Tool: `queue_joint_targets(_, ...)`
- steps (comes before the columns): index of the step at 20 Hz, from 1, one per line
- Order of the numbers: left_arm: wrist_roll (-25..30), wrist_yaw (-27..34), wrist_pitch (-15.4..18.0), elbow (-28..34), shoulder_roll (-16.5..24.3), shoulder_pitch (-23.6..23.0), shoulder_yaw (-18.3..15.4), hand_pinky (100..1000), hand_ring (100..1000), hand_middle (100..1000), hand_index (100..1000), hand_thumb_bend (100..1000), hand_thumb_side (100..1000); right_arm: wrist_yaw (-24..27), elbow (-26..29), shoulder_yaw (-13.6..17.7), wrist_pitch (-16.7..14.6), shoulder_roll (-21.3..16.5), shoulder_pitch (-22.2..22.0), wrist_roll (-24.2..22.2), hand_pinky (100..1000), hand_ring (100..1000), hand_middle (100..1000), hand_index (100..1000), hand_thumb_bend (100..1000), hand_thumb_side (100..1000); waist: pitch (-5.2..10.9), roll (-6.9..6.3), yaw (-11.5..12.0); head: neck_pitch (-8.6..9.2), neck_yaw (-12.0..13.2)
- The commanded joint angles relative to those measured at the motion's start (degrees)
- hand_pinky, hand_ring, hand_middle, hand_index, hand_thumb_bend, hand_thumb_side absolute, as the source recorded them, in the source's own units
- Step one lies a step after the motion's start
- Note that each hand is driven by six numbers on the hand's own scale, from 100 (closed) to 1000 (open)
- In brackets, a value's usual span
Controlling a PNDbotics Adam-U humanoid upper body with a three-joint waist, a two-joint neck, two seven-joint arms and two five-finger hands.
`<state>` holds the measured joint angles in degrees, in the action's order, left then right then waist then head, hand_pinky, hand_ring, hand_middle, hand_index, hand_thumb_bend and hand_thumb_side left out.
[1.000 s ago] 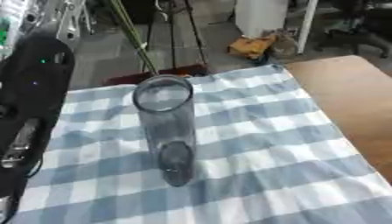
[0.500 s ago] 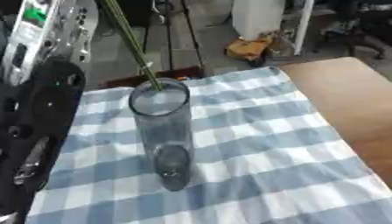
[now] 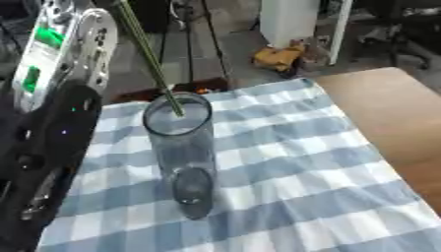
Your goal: Arrange flowers into the vase.
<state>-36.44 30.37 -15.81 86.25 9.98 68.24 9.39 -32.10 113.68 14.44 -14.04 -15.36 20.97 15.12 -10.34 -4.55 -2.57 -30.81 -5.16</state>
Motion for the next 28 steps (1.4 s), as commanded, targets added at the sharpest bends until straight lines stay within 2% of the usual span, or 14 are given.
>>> queue_joint_targets(1,0.36,-0.43,0.16,1.32,0.19,1.23,0.07,100,100,100,100,138,679,0.63,0.91,0.24,0.01,-0.67,1.01,0.38,856,818,585,810,100,891,0.36,0.18,-0.28,0.87,0.1)
queue_joint_targets(10,0.46,-1.45,-0.58,1.31,-0.05,0.13,1.15,100,100,100,100,142,675,1.44,0.91,0.38,0.39,-0.95,0.94,0.86,856,818,586,810,100,892,0.92,0.22,0.43,0.43,0.18)
queue_joint_targets(18,1.17,-4.33,-0.29,-0.47,-0.05,-0.55,1.66,100,100,100,100,142,679,1.39,0.91,0.48,0.48,-0.47,0.48,1.07,856,819,585,810,100,893,1.39,0.28,0.18,1.04,0.48)
queue_joint_targets(28,2.36,-4.67,1.08,-1.54,-1.3,-1.65,2.61,100,100,100,100,137,684,1.34,0.91,0.54,0.55,-0.18,0.55,1.2,856,820,583,811,100,895,0.84,0.33,-0.45,2.17,0.66)
